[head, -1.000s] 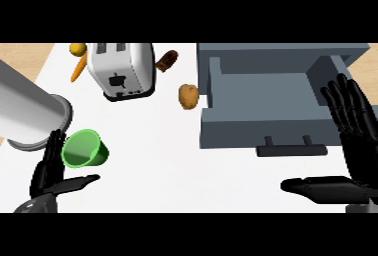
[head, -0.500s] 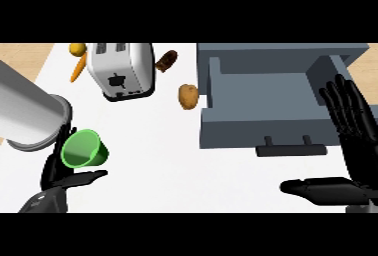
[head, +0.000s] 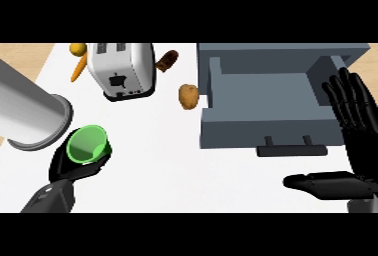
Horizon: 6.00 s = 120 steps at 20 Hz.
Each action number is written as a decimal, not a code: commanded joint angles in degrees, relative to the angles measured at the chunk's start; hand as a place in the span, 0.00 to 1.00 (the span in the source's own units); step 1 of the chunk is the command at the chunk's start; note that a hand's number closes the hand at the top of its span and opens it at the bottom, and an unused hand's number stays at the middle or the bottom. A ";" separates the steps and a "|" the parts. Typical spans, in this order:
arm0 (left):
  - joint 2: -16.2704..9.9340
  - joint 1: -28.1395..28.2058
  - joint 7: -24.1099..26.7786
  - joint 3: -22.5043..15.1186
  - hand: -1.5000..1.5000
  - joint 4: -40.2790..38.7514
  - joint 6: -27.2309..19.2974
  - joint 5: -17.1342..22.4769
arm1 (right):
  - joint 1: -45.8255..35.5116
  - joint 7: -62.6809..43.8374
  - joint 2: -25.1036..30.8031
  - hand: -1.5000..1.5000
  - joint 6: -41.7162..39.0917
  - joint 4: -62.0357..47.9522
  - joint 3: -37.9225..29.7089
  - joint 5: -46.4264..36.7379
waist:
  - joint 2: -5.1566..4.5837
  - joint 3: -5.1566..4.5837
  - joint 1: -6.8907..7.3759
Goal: Pick up the cup, place it into the drawer and close the drawer
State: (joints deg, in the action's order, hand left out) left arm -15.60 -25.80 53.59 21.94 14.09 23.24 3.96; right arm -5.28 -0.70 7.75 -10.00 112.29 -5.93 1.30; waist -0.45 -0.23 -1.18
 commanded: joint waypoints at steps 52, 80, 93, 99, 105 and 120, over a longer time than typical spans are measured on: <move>15.59 -34.50 -33.29 -23.84 1.00 34.99 -33.28 6.36 | -0.44 1.24 0.93 0.00 -0.41 -3.32 -3.49 0.26 | 0.30 0.24 0.06; 15.60 -45.26 -34.45 -52.67 0.00 10.40 -46.50 27.22 | -1.40 1.95 3.90 0.00 -4.87 -4.27 -5.63 3.97 | -0.63 0.31 -4.28; 15.60 -44.45 -33.58 -60.43 0.00 13.22 -53.55 31.70 | -1.65 3.77 1.38 0.00 -6.06 -4.14 -3.67 6.40 | -0.70 0.28 -4.44; 15.60 -47.41 -29.73 -56.75 0.00 15.12 -51.20 34.74 | -1.82 -0.26 4.23 1.00 -11.71 -2.30 -5.23 15.57 | -0.23 0.25 -2.30; 13.84 -46.81 -31.89 -55.21 0.00 18.21 -51.67 34.88 | 4.92 0.30 9.85 1.00 -16.29 5.09 -3.65 8.17 | 0.60 0.20 -0.13; -2.82 -33.69 -40.80 -48.75 0.00 39.51 -48.07 35.51 | 4.70 0.97 5.97 1.00 -7.56 1.74 6.58 -18.52 | 0.91 0.20 3.00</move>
State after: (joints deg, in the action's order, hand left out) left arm -13.09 -64.39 14.60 -28.06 47.57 -26.42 39.15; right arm -0.68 -0.25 16.12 -21.44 115.12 -2.81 -9.83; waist 0.35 -0.01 1.07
